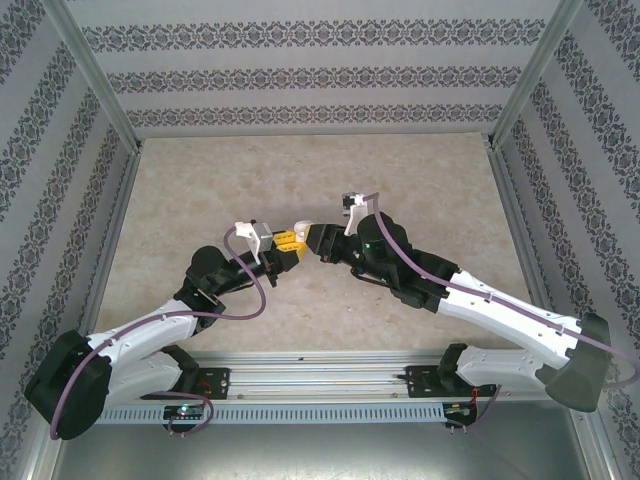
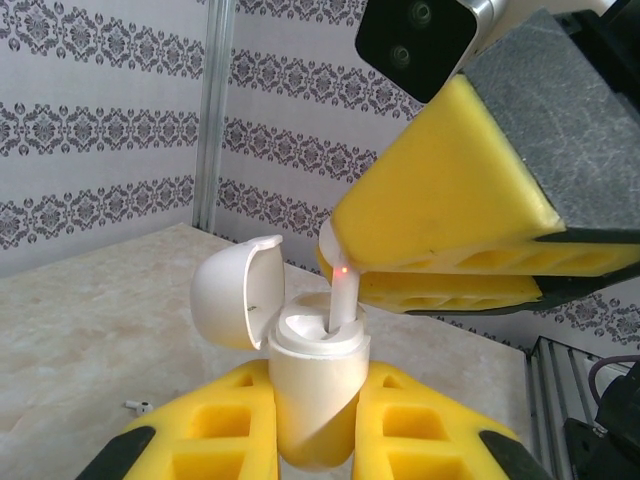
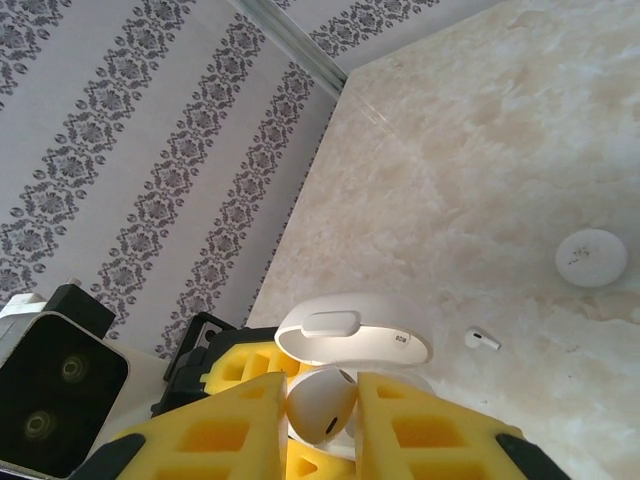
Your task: Insert wireless bluetooth earbuds into charging case
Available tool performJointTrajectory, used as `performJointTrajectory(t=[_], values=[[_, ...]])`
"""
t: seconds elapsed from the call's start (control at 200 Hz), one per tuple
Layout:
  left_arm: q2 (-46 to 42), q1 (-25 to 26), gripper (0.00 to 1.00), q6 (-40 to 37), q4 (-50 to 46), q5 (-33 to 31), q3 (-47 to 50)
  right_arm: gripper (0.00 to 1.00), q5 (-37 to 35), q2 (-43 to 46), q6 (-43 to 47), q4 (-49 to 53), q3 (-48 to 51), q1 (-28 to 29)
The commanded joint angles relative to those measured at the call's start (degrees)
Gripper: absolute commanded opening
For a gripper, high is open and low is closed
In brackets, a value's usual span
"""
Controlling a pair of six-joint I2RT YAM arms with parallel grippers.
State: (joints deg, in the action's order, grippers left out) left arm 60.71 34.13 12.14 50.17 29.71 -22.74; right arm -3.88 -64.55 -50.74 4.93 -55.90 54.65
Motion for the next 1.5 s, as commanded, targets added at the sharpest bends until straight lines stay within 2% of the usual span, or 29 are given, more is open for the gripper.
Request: performJointTrajectory(t=[0.0,0.46,1.224,1.344,1.499], values=[[-1.15,0.7,0.0,-1.26,2.12,-0.67,-1.43,0.22,-2.23,-0.16,0.29,4.55,-1.42,0.63],[-1.64,0.85,0.0,-0.8,1.73,-0.3,-1.16,0.25,-0.96,-4.43,2.9,11.78,-9.11,0.72],[-3.49,1.03,0.0,-0.8,-0.41,-1.47,-0.56,0.44,0.51,-4.65,3.8,17.27,-14.44,0.54],[-3.86,1.03,0.0,-1.23,-1.91,-2.51,-0.77,0.45,0.15,-4.48,3.98,21.4,-16.99,0.55],[-4.84,1.11,0.0,-3.74,-7.42,-4.77,-2.17,0.49,-2.11,-6.71,3.19,35.6,-24.42,0.54]])
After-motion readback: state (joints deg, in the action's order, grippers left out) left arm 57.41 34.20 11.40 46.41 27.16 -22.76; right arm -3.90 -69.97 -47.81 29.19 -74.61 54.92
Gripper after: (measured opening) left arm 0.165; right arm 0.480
